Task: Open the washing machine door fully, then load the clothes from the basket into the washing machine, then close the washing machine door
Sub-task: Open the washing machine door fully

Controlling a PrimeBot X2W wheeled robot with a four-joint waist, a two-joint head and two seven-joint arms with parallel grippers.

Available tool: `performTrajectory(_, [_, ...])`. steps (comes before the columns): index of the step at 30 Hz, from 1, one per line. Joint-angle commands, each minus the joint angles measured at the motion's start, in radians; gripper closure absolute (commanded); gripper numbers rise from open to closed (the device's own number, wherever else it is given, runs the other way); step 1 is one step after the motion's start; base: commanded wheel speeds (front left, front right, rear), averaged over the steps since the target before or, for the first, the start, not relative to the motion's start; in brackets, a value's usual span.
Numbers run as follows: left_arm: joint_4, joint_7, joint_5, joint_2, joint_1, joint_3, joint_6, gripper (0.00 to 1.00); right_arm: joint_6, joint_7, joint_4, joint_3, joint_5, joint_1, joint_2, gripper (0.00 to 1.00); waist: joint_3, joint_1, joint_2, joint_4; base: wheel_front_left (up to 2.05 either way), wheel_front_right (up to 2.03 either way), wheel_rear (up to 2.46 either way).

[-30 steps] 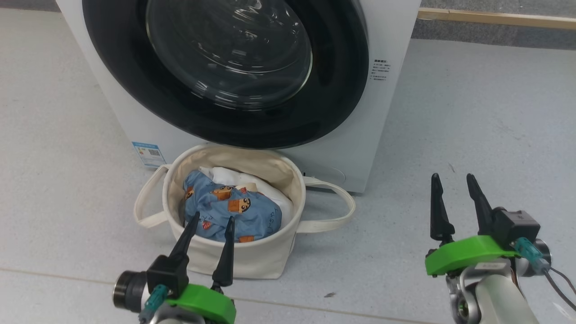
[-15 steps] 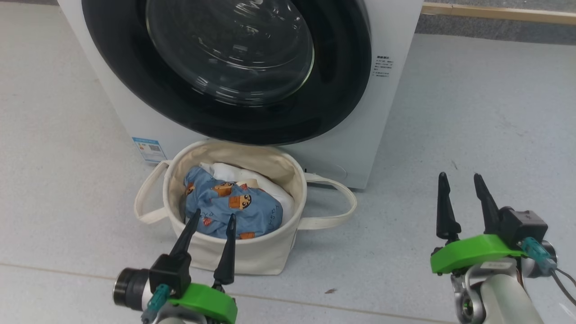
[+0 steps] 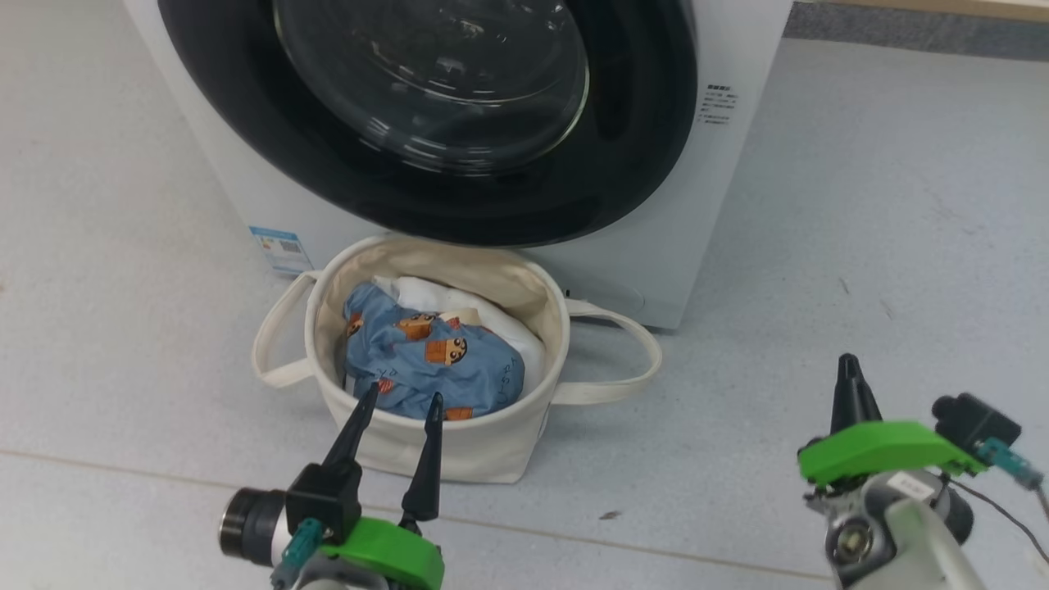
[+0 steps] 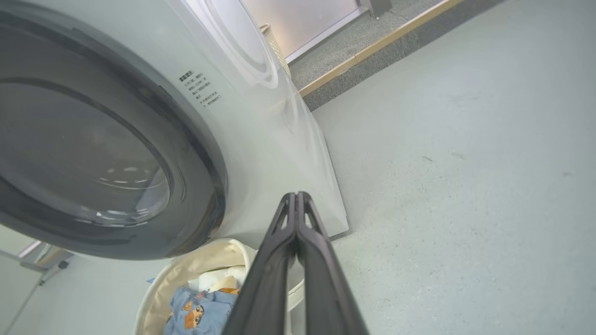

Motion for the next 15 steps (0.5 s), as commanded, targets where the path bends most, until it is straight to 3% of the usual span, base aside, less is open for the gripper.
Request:
performTrajectory(1, [-0.032,-0.012,-0.009,0.009,-0.051,0.019,0.009,0.00,0.000,0.008,-0.006,0.016,0.085,-0.069,-0.004,1.00,0.011,0.0000,0.0000,0.010,0.00,0.00,0.00])
performTrajectory(6, [-0.048,-0.012,-0.029,0.009,-0.065,-0.008,0.023,0.00,0.000,0.145,0.038,-0.053,0.382,-0.203,-0.005,1.00,0.067,0.0000,0.0000,0.028,0.00,0.00,0.00])
performTrajectory(15, [-0.088,-0.012,-0.072,0.009,-0.133,-0.082,0.063,0.00,0.000,0.469,0.006,-0.196,0.720,-0.474,-0.080,1.00,0.242,0.0000,0.0000,0.093,0.00,0.00,0.00])
